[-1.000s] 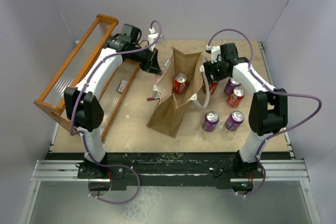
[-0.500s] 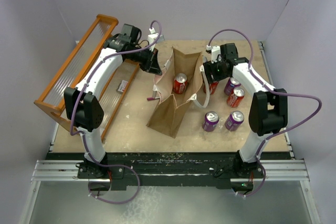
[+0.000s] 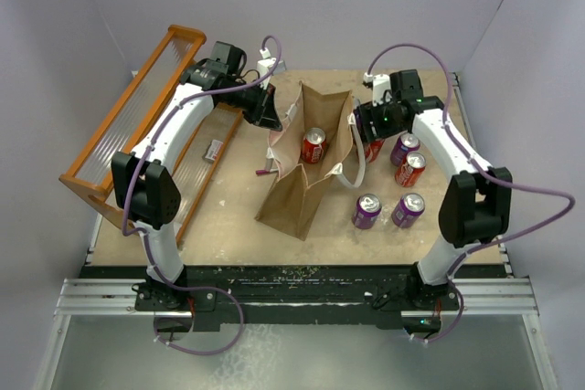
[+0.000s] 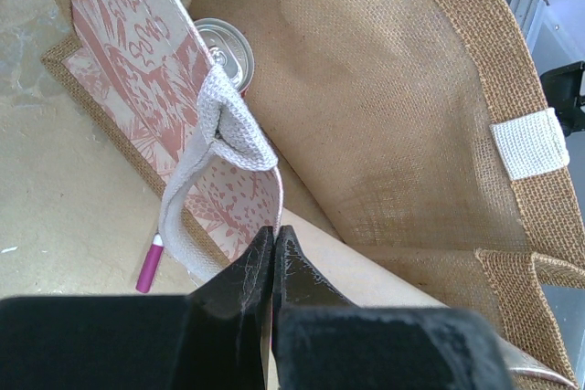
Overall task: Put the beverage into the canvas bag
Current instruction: Pick up the drink from the center of the board, then place the drink in the canvas bag.
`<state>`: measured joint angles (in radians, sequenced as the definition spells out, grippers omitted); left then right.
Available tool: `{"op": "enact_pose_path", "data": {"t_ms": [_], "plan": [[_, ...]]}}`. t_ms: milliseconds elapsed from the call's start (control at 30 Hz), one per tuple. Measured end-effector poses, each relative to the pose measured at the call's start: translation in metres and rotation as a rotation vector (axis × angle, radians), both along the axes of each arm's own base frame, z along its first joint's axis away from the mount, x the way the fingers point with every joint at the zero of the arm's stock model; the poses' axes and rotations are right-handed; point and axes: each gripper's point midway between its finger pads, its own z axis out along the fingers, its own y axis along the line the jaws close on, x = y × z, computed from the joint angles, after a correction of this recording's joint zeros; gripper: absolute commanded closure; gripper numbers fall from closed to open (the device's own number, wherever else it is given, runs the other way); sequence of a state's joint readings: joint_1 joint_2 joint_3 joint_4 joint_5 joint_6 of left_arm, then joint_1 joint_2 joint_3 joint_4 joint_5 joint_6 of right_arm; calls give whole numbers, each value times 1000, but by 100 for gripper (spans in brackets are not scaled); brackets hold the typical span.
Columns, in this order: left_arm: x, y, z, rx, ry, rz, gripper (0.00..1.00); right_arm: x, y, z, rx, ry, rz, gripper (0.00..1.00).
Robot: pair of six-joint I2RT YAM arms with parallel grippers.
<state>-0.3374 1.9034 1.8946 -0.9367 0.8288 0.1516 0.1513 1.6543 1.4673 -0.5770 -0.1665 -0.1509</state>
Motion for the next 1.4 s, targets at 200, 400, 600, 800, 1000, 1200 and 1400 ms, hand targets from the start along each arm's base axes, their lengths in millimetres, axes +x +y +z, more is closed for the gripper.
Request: {"op": "enact_pose_path", "data": {"t_ms": [200,400,600,800,1000,1200,1400], "plan": [[0,0,1,0,-4,-1,100,4,-6,80,6,-187,-21,100],[3,-2,8,2,-32,1,100,4,-11,151,13,-333,-41,100],[2,-5,9,8,-44,-6,100,2,0,225,47,-494,-15,100],[2,-6,9,10,-47,-8,100,-19,53,271,127,-591,151,100],[3,-6,10,10,-50,-6,100,-45,118,255,233,-504,392,100],[3,-6,10,10,-48,-4,100,-44,155,193,260,-337,525,100],[3,-6,10,10,-43,0,100,-44,168,119,231,-162,602,100]]}}
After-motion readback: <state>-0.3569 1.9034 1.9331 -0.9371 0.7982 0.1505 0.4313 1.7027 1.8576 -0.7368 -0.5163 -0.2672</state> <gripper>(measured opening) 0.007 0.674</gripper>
